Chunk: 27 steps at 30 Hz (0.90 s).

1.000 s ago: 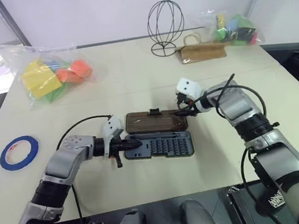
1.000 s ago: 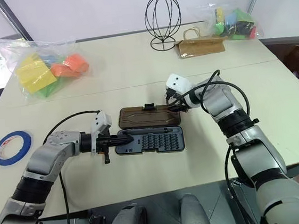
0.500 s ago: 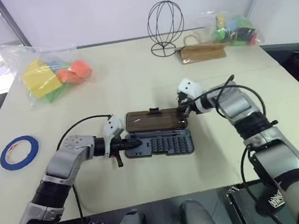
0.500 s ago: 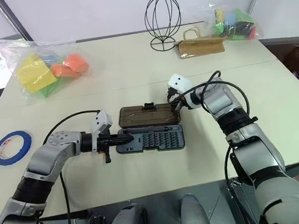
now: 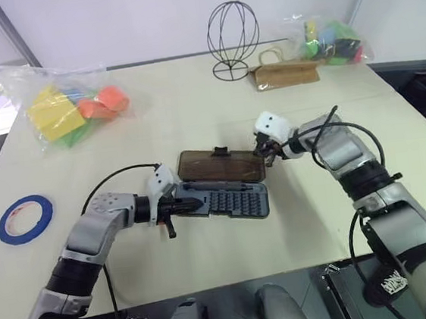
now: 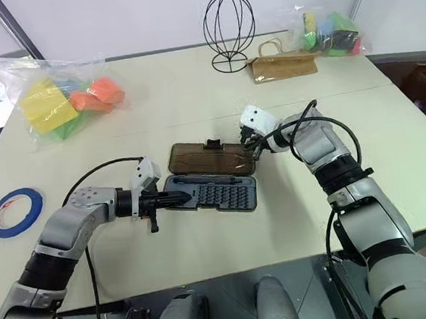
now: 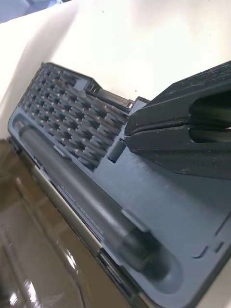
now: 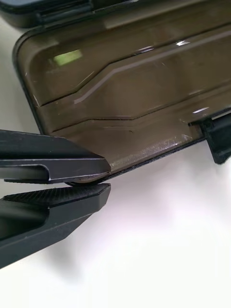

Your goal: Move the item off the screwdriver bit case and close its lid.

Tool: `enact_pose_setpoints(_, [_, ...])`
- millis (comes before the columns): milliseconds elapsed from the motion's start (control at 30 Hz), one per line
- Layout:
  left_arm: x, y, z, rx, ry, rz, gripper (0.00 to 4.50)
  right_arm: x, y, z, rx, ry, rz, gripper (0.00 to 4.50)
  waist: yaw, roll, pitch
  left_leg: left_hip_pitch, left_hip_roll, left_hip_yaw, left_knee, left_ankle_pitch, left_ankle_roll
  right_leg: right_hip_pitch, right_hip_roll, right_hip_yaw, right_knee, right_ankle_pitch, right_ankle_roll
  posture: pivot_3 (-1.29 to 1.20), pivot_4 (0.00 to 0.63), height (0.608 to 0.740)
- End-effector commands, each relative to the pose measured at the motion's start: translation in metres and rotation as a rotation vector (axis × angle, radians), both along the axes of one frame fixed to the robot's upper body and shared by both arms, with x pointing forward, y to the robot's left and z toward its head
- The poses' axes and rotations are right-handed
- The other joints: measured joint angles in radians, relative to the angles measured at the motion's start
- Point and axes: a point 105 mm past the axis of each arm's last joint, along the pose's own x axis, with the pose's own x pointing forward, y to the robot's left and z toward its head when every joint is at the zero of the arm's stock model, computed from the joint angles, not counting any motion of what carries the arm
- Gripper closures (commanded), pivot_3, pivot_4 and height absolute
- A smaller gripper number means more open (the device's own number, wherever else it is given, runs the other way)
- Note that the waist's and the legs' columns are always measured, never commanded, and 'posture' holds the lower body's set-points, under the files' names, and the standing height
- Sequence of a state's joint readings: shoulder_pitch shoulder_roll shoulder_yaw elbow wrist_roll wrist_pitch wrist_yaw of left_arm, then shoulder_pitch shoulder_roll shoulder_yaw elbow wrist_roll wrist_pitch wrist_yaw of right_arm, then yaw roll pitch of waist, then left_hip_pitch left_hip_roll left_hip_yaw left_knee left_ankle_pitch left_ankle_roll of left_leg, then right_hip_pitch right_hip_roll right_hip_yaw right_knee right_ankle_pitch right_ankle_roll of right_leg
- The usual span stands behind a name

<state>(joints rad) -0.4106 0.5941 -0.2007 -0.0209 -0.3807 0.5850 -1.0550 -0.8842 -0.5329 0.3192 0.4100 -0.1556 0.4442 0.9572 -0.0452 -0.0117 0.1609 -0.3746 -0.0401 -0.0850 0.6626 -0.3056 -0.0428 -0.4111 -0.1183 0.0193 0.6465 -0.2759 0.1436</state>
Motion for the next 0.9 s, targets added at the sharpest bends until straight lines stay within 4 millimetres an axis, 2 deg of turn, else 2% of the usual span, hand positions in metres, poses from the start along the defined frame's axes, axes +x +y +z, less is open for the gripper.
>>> enact_pose_setpoints(33, [0.001,0.001,0.003,0.003,-0.012,0.009,4.50,-0.003,0.020,0.026,-0.017,-0.168,0.122,4.45,0.000,0.000,0.000,0.000,0.000,0.000,0.000,0.000,0.000,0.000,0.000,0.000,0.000,0.000,0.000,0.00,0.150,0.740])
enact_pose_setpoints(300, [0.004,0.000,0.005,-0.003,-0.018,0.015,4.50,-0.011,0.032,0.032,-0.023,-0.280,0.219,4.45,0.001,0.000,0.000,0.000,0.000,0.000,0.000,0.002,-0.003,0.000,0.000,0.000,0.000,0.000,0.000,0.00,0.150,0.740])
enact_pose_setpoints(567, [0.008,0.000,0.010,-0.025,-0.025,0.034,4.50,-0.011,0.033,0.028,-0.039,-0.308,0.232,4.45,0.001,0.000,0.000,0.000,0.000,0.000,0.000,0.002,-0.003,0.000,0.000,0.000,0.000,0.000,0.000,0.00,0.150,0.740])
enact_pose_setpoints(767, [0.015,0.000,0.023,-0.091,-0.023,0.080,4.50,-0.012,0.033,0.025,-0.057,-0.315,0.250,4.45,0.002,0.000,0.000,0.000,0.000,0.000,-0.001,0.002,-0.003,0.000,0.000,0.000,0.000,0.000,0.000,0.00,0.150,0.740])
enact_pose_setpoints(900, [0.026,0.003,0.050,-0.243,-0.001,0.142,4.50,-0.013,0.033,0.024,-0.058,-0.317,0.252,4.45,0.002,0.000,0.000,-0.001,0.000,0.000,0.000,0.002,-0.003,0.000,0.000,0.000,0.000,0.000,0.000,0.00,0.150,0.740])
